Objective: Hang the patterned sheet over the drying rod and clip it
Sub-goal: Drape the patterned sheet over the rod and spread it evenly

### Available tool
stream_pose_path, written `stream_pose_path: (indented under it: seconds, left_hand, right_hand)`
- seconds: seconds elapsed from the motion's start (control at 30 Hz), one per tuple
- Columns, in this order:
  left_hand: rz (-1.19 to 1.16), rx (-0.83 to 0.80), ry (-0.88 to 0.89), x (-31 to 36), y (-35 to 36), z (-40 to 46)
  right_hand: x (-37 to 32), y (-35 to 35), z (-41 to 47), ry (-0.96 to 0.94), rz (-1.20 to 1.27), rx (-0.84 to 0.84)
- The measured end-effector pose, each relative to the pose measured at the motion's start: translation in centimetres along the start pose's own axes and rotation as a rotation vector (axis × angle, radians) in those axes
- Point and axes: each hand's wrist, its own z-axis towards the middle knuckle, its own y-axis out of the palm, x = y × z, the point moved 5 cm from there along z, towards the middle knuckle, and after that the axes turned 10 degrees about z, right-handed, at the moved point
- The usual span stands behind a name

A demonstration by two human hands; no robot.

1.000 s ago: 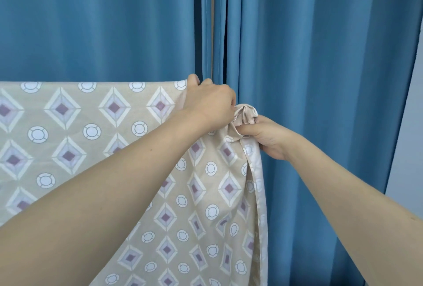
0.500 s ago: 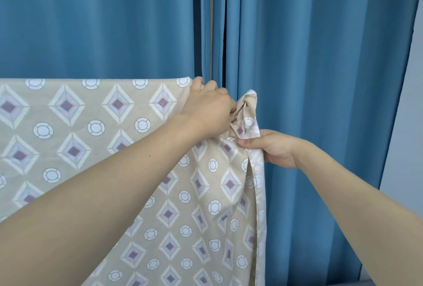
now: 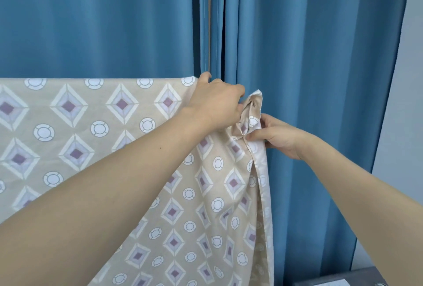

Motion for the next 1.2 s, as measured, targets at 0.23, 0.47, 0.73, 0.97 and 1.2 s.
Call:
stream_pose_path:
  seconds: [0.23, 0.47, 0.73, 0.97, 1.2]
  left_hand:
    - [-0.047, -0.043, -0.055, 0.4, -0.6, 2.0]
    - [-0.194, -0.063, 0.024, 1.7, -1.0, 2.8]
    - [0.043, -0.25, -0.041, 0.9, -0.6, 2.2]
    - [0.117, -0.346, 0.076, 1.8, -0.1, 1.0]
    - [0.183, -0.123, 0.124, 1.5, -0.2, -0.9]
  right_hand:
    - [0.8, -0.3, -0.9, 0.126, -0.247, 0.024]
    - [-0.8, -2.8, -2.3, -0.028, 0.011, 0.161]
    - [-0.1, -3.8, -3.0, -0.011, 0.06, 0.104]
    - [-3.2, -1.7, -2.1, -0.228, 0.084, 0.097]
    - [-2.8, -2.5, -0.8, -0.289, 0.126, 0.36]
